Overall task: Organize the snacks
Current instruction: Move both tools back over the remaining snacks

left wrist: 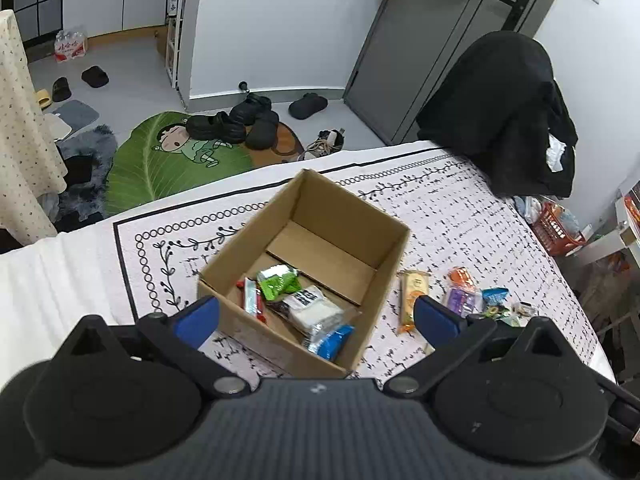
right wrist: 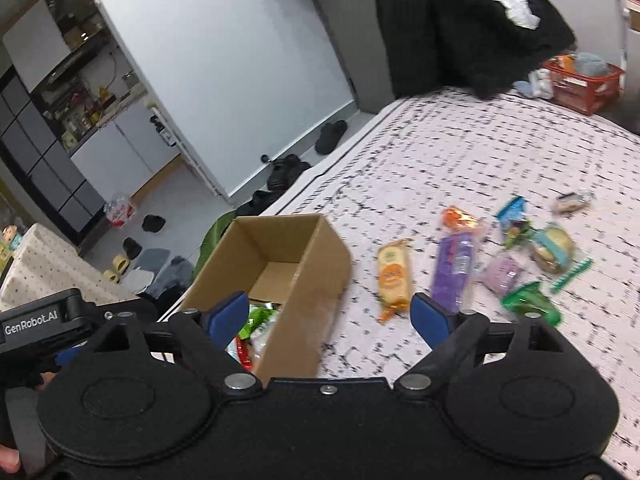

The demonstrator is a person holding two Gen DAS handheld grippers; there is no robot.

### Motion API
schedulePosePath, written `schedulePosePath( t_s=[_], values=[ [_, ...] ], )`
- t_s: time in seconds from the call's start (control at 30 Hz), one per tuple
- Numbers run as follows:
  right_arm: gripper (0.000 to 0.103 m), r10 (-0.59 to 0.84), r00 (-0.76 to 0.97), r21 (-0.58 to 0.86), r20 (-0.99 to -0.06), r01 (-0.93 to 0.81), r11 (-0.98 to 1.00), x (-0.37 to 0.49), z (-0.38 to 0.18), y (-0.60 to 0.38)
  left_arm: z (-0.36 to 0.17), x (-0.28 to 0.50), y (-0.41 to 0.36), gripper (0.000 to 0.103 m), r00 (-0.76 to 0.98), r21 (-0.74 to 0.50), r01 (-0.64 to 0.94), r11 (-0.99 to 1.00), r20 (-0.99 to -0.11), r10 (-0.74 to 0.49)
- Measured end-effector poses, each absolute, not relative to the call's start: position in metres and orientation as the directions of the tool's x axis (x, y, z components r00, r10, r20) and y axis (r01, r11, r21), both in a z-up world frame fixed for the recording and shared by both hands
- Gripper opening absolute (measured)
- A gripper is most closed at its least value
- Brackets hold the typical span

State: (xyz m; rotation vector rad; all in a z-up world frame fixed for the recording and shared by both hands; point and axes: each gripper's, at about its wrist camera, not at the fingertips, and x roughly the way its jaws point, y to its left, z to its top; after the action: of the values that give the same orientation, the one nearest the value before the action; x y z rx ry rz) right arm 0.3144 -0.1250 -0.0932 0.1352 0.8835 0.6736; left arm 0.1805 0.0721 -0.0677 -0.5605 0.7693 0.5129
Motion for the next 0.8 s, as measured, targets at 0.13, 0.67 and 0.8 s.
schedulePosePath(
  t_s=[0.13, 0.67, 0.8],
  values=[
    [0.093, 0.588, 0.466, 0.383, -0.661, -0.464, 0.799, 0.315, -0.092, -0.146, -0.067, 0.18, 0.056, 0.103, 0.626, -0.289, -0.599, 0.746, -0.75, 0.212],
    [0.094, 0.58, 0.539, 0.432, -0.611, -0.387, 0.815, 0.334, -0.081, -0.234, -0.064, 0.206, -0.007, 0.103, 0.631, -0.29, -0.566, 0.772, -0.754, 0.18],
    [0.094, 0.583, 0.546, 0.456, -0.602, -0.364, 0.812, 0.34, -0.084, -0.249, -0.062, 0.215, -0.022, 0.103, 0.642, -0.275, -0.545, 0.792, -0.744, 0.184]
  ],
)
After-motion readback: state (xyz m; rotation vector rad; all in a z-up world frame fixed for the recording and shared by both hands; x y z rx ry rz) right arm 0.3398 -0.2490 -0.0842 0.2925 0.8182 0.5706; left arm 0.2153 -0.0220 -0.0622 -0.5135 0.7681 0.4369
